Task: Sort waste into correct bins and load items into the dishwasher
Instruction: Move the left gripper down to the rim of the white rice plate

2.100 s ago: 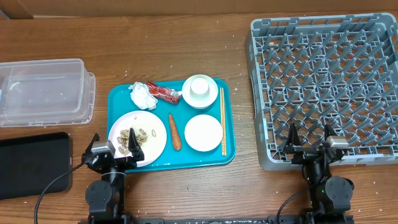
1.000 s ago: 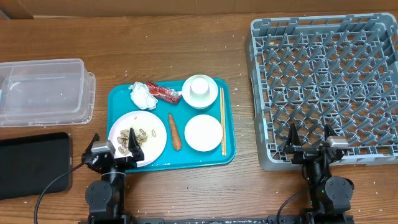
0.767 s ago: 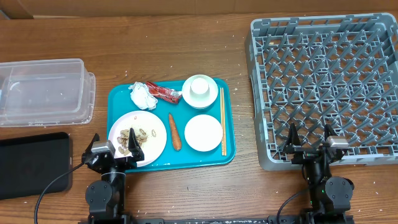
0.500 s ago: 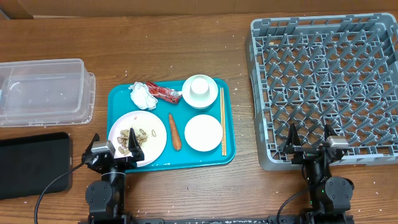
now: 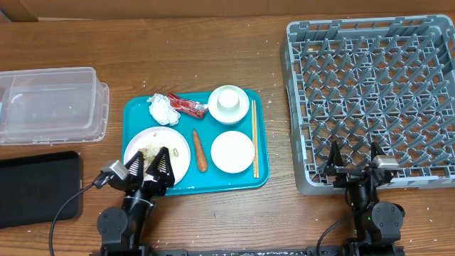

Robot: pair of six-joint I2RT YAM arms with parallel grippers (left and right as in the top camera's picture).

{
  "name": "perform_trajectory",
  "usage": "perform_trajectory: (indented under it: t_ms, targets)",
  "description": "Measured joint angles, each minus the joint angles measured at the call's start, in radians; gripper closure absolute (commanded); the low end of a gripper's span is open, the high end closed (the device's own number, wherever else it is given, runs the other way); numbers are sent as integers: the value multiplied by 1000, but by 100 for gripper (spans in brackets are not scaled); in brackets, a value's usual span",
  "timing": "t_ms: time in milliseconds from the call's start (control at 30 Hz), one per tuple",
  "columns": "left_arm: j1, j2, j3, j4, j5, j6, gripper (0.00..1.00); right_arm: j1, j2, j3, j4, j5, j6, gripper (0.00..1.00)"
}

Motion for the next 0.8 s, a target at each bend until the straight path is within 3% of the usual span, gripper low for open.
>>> perform_trajectory:
  t_ms: [367, 633, 800]
  targets:
    - [0, 0, 18, 4, 180, -28, 0, 0, 0, 0, 0, 0, 0, 0]
    - [0, 42, 266, -256, 137, 98, 0, 0, 0, 0, -1, 0, 0, 0]
    - [0, 224, 483, -467, 116, 214, 0, 0, 0, 0, -1, 0, 0, 0]
